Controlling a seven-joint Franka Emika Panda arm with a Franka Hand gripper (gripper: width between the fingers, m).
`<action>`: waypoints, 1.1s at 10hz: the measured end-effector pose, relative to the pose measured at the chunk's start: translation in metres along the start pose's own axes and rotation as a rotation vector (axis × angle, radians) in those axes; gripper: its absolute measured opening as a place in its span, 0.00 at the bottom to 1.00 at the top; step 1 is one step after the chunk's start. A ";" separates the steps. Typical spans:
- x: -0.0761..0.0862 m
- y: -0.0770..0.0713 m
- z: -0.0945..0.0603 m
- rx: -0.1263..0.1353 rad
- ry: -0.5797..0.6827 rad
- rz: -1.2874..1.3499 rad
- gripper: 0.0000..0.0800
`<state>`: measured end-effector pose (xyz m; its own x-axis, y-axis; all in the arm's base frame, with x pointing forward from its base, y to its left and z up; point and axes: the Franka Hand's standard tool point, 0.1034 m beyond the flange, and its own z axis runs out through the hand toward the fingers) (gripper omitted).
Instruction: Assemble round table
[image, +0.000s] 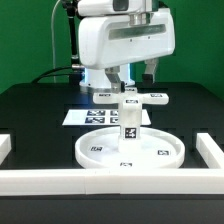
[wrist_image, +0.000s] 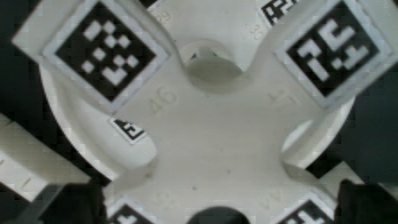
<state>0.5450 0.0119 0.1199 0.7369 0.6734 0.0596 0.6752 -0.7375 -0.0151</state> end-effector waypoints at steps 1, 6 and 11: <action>-0.002 0.002 0.004 0.002 -0.006 0.007 0.81; -0.003 0.000 0.012 0.010 -0.018 0.010 0.81; -0.004 0.000 0.016 0.011 -0.028 0.001 0.55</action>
Offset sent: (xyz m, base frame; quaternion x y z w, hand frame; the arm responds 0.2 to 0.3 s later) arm 0.0018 0.0024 -0.0048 0.0091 -0.0061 -0.0030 0.9999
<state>0.5425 0.0104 0.1039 0.7381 0.6740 0.0318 0.6747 -0.7376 -0.0262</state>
